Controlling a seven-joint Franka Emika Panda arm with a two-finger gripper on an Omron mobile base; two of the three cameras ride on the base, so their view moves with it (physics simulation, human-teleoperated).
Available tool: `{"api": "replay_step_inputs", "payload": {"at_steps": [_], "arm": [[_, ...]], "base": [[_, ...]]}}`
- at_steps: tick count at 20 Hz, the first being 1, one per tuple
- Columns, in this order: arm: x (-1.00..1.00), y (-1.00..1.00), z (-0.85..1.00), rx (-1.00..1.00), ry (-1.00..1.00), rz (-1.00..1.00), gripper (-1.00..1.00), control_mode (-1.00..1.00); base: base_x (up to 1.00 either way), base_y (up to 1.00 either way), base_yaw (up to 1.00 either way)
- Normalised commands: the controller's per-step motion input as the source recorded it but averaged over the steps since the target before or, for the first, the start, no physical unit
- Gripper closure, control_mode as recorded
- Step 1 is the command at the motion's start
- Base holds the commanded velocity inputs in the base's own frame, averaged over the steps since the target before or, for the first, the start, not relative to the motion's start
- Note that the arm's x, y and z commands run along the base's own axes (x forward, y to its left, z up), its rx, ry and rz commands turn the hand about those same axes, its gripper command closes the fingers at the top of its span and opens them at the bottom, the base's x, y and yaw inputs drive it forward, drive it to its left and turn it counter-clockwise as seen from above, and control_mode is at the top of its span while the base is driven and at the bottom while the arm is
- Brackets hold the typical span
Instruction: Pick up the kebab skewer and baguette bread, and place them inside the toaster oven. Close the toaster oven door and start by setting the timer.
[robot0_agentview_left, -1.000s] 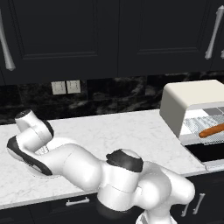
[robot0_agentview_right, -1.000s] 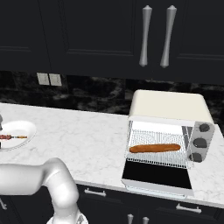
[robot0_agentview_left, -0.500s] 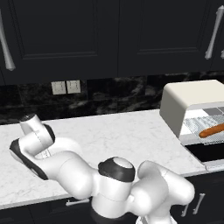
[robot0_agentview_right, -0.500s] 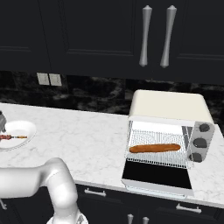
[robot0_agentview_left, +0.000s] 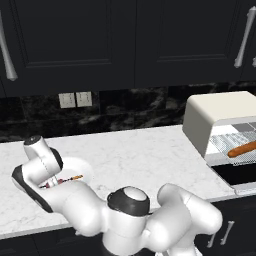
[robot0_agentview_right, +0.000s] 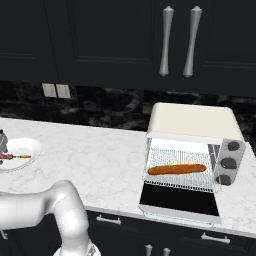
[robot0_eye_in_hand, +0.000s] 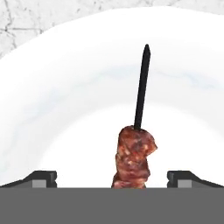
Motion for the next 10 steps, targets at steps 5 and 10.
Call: {"api": "replay_step_inputs", "payload": {"at_steps": [5, 10], "arm": [[0.36, 0.06, -0.17, 0.01, 0.0, 0.01, -1.0, -1.0], [0.23, 0.11, -0.35, 0.0, 0.0, 0.02, -1.0, -1.0]], "base": [[0.0, 0.0, 0.0], [0.0, 0.0, 0.0]]}}
